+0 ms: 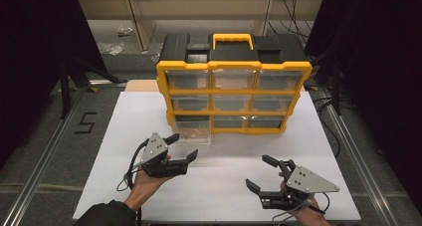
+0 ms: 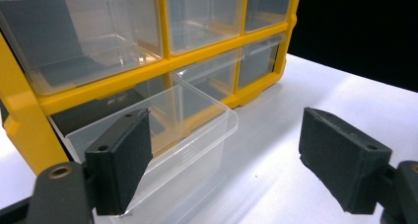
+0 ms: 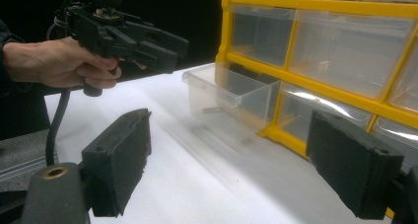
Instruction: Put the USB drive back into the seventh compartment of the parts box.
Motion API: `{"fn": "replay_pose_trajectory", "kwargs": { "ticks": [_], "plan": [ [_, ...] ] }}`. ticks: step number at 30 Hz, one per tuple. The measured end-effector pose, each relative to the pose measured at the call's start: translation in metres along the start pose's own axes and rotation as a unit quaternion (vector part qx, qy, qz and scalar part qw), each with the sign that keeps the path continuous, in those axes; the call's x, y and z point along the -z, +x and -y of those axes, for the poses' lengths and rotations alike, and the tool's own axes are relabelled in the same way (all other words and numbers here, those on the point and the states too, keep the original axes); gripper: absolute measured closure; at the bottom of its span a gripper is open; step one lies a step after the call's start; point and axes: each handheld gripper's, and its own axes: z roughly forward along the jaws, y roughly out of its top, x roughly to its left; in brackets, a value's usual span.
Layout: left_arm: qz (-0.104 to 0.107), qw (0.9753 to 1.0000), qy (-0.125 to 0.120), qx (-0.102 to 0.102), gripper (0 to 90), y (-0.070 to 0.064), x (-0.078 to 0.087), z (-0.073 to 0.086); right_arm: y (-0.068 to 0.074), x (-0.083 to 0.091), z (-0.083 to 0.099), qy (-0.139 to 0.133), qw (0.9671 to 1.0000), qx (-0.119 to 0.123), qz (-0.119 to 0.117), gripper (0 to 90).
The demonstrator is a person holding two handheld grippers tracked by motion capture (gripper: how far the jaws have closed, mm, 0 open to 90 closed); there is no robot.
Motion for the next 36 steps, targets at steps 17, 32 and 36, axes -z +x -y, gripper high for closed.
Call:
{"fn": "replay_pose_trajectory", "kwargs": {
  "ticks": [17, 32, 36],
  "plan": [
    [0.011, 0.9994, 0.032, -0.003, 19.8, -0.003, -0.001, 0.005, -0.001, 0.000, 0.000, 0.000, 1.0000, -0.001, 0.000, 18.3],
    [0.023, 0.9951, 0.096, -0.007, 18.5, -0.007, -0.006, 0.013, -0.002, 0.000, 0.000, -0.001, 1.0000, -0.003, 0.000, 18.3],
    [0.022, 0.9929, 0.117, -0.005, 18.3, -0.007, -0.009, 0.016, -0.002, -0.001, 0.001, 0.001, 1.0000, -0.003, -0.002, 18.3]
  ]
}}
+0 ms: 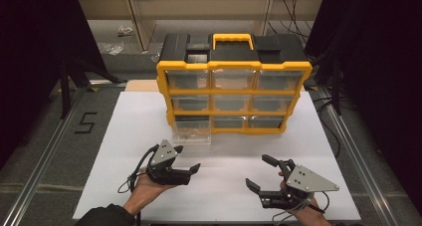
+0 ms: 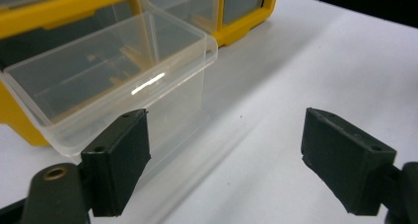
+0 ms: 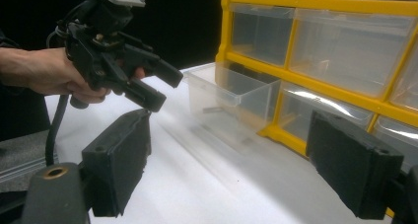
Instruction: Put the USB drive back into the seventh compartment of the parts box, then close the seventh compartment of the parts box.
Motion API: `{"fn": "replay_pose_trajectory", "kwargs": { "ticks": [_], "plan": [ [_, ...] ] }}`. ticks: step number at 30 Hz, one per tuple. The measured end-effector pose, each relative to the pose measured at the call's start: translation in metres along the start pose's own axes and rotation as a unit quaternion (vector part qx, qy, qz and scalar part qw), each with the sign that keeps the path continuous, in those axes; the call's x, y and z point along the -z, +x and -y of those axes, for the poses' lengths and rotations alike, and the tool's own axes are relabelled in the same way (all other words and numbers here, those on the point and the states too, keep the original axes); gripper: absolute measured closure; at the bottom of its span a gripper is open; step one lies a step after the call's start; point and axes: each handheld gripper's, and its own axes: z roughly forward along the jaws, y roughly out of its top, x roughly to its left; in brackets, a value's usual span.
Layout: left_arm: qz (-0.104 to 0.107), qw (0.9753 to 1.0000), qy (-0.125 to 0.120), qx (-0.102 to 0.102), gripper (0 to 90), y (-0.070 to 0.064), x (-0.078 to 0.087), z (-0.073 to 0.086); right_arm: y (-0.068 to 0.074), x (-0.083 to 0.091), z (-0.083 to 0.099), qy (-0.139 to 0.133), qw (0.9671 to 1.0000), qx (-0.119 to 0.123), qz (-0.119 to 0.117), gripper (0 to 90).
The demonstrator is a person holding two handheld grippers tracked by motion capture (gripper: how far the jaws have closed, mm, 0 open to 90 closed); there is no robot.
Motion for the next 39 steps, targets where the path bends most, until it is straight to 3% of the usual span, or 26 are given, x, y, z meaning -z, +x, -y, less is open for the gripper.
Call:
{"fn": "replay_pose_trajectory", "kwargs": {
  "ticks": [14, 21, 26, 32, 36, 39],
  "plan": [
    [-0.009, 0.9993, 0.037, 0.004, 18.5, 0.002, -0.006, 0.003, 0.000, 0.000, 0.000, -0.001, 1.0000, -0.001, -0.001, 18.3],
    [-0.023, 0.9980, 0.059, 0.004, 18.8, 0.004, -0.009, 0.004, 0.000, 0.000, 0.000, -0.003, 1.0000, -0.001, -0.001, 18.3],
    [-0.032, 0.9975, 0.062, 0.008, 20.0, 0.007, -0.009, 0.004, 0.000, 0.000, -0.001, -0.002, 1.0000, 0.000, -0.001, 18.3],
    [-0.044, 0.9968, 0.067, 0.006, 32.7, 0.010, -0.012, 0.005, 0.000, 0.000, 0.000, -0.001, 1.0000, 0.000, -0.001, 18.3],
    [-0.062, 0.9957, 0.070, 0.003, 48.0, 0.012, -0.015, 0.005, 0.000, -0.001, 0.000, -0.001, 1.0000, 0.000, -0.001, 18.3],
    [-0.064, 0.9957, 0.067, 0.005, 57.3, 0.014, -0.015, 0.005, 0.001, -0.002, 0.000, 0.000, 1.0000, 0.005, -0.001, 18.3]
  ]
}}
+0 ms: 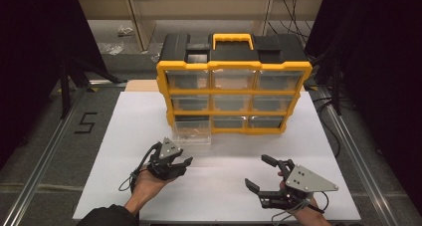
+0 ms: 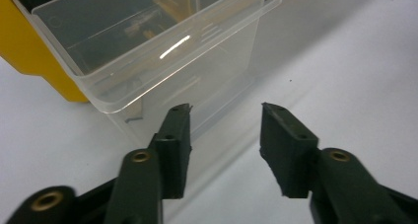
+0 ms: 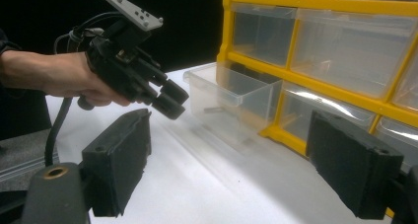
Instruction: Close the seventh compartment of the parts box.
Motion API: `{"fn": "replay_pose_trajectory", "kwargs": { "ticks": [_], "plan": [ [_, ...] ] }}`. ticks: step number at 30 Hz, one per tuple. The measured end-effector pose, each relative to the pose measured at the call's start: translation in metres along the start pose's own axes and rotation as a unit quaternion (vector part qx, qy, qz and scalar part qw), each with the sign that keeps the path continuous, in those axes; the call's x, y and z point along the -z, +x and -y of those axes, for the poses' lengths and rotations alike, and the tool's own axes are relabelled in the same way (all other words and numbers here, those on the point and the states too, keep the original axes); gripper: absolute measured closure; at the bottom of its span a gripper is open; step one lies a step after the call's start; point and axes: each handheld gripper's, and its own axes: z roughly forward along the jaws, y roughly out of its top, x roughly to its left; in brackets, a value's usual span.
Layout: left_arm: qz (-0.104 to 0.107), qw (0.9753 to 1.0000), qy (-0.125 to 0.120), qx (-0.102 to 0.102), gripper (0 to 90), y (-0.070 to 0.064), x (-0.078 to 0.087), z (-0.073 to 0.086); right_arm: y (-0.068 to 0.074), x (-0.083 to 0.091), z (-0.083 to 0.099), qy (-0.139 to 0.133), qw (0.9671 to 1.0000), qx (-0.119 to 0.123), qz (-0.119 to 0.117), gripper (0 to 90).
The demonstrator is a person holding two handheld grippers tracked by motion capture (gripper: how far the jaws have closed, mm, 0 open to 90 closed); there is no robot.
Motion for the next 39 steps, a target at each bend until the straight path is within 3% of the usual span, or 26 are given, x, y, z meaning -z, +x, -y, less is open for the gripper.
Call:
{"fn": "replay_pose_trajectory", "kwargs": {
  "ticks": [8, 17, 26, 39],
  "plan": [
    [-0.010, 0.9999, 0.001, -0.006, 74.3, 0.003, -0.002, 0.000, 0.001, 0.000, 0.000, 0.001, 1.0000, 0.002, -0.001, 18.3],
    [-0.027, 0.9996, -0.004, 0.005, 89.2, 0.012, -0.006, 0.000, 0.001, -0.001, 0.000, 0.004, 1.0000, 0.001, 0.000, 18.3],
    [-0.040, 0.9991, -0.011, 0.006, 89.6, 0.016, -0.011, 0.000, 0.002, -0.001, 0.000, 0.004, 1.0000, 0.003, 0.000, 18.4],
    [-0.042, 0.9989, -0.019, -0.010, 89.7, 0.016, -0.021, -0.002, 0.002, -0.001, 0.000, 0.004, 1.0000, 0.004, -0.001, 18.4]
  ]
}}
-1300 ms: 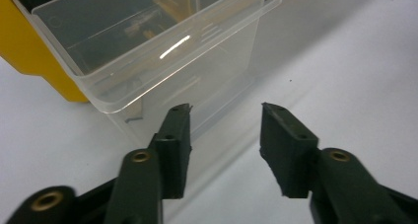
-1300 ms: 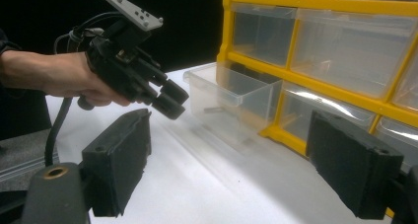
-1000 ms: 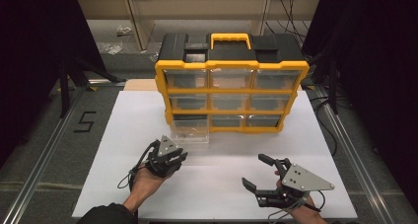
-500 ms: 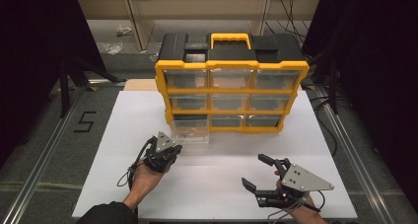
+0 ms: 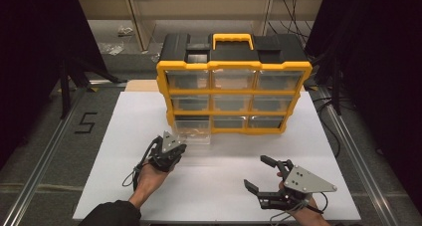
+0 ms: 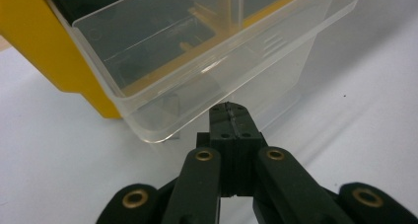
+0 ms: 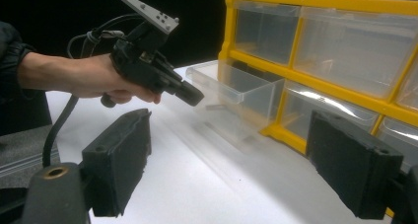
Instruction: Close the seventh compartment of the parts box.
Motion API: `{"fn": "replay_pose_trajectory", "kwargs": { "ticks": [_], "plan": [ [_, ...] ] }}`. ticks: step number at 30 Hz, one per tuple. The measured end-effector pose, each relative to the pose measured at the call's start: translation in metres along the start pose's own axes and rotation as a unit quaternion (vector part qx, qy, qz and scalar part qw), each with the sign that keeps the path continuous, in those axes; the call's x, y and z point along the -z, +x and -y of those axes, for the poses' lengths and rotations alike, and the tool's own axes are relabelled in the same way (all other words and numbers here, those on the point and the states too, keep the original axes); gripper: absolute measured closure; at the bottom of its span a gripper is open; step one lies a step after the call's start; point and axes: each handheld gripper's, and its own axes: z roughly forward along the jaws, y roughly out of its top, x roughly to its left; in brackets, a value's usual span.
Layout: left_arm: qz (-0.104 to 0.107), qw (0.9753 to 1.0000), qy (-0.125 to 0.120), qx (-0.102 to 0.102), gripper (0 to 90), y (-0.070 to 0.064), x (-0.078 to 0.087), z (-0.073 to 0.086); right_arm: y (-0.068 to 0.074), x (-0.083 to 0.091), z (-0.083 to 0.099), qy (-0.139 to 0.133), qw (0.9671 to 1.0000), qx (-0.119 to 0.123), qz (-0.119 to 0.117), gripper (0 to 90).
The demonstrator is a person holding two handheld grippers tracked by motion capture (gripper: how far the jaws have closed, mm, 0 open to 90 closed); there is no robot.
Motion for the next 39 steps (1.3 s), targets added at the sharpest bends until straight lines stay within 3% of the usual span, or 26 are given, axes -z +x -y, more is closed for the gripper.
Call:
{"fn": "replay_pose_trajectory", "kwargs": {
  "ticks": [17, 39],
  "plan": [
    [0.001, 0.9999, -0.012, -0.006, 89.7, -0.002, -0.013, -0.005, 0.000, 0.000, 0.000, 0.000, 1.0000, -0.001, 0.001, 18.4],
    [-0.013, 0.9996, -0.022, -0.014, 89.7, 0.005, -0.025, -0.005, 0.000, -0.001, 0.000, 0.001, 1.0000, 0.001, -0.001, 18.4]
  ]
}}
